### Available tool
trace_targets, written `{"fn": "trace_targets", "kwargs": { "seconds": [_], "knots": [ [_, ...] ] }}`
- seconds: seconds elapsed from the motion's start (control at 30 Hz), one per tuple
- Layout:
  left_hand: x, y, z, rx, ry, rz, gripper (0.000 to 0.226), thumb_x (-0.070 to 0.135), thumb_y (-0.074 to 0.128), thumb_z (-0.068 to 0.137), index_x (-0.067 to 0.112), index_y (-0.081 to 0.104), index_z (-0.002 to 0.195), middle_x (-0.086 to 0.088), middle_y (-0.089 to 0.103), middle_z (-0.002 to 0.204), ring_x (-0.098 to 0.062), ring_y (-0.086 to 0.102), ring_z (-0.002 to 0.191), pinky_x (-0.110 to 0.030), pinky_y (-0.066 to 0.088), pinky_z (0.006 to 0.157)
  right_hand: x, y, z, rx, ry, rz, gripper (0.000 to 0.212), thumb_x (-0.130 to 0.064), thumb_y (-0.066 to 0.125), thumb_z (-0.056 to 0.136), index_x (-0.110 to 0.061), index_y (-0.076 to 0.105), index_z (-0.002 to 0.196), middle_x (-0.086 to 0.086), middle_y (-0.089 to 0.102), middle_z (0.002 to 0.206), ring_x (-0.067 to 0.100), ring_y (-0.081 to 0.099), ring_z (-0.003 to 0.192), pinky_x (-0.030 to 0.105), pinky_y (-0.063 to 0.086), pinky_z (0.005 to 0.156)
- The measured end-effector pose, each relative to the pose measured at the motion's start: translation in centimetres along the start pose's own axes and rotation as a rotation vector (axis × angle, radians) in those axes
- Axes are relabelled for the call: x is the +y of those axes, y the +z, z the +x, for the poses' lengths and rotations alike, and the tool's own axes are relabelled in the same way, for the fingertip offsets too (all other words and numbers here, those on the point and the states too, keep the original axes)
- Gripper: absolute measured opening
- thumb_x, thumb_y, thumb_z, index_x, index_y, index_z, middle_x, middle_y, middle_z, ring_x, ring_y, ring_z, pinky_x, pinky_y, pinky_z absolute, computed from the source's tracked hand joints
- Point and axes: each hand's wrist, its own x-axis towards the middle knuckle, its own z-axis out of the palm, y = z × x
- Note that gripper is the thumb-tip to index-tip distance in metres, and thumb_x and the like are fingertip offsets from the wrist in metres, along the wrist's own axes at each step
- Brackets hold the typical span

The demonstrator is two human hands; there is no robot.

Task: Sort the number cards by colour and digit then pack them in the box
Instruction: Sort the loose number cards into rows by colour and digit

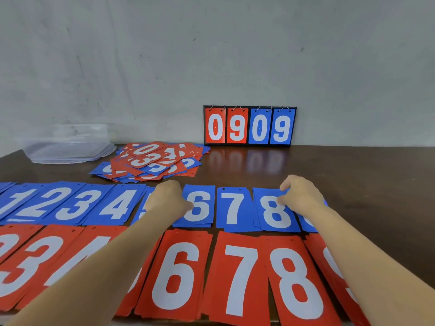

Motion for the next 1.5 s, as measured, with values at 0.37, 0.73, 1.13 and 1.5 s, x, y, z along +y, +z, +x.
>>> {"fn": "trace_targets", "kwargs": {
  "seconds": [0.37,0.73,1.13,1.5],
  "knots": [
    [-3.5,-3.6,0.6,0.062,0.047,-0.041,0.030,0.036,0.072,0.082,0.014,0.063,0.101,-0.005,0.069,0.100,-0.021,0.064,0.088,-0.033,0.053,0.075,-9.4,2.1,-0.9,-0.092,-0.187,0.194,0.011,-0.023,0.073,0.083,-0.013,0.069,0.082,-0.002,0.069,0.082,0.020,0.068,0.075,0.043,0.058,0.078],
    [-16.9,-9.9,8.7,0.100,-0.013,-0.161,0.021,0.030,0.069,0.083,0.013,0.070,0.094,-0.007,0.069,0.094,-0.024,0.065,0.087,-0.034,0.053,0.073,-23.6,8.4,1.6,-0.096,-0.145,0.206,0.025,-0.027,0.069,0.086,-0.006,0.066,0.073,0.012,0.071,0.081,0.029,0.070,0.080,0.040,0.058,0.078],
    [-21.4,-10.6,21.0,0.068,0.069,-0.303,0.019,0.027,0.067,0.084,0.016,0.057,0.072,-0.004,0.053,0.075,-0.020,0.046,0.068,-0.030,0.046,0.065,-32.9,17.1,6.1,-0.015,0.027,0.148,0.050,-0.050,0.063,0.086,-0.015,0.053,0.119,0.003,0.059,0.111,0.024,0.056,0.107,0.035,0.044,0.080],
    [-18.7,-5.7,29.5,-0.038,0.092,-0.135,0.072,0.061,0.060,0.081,0.013,0.043,0.131,-0.010,0.053,0.132,-0.032,0.042,0.127,-0.042,0.038,0.101,-35.9,22.8,10.1,0.024,0.149,-0.120,0.111,-0.079,0.050,0.076,-0.011,0.005,0.152,0.012,0.020,0.156,0.032,0.017,0.143,0.049,0.015,0.114]
  ]
}}
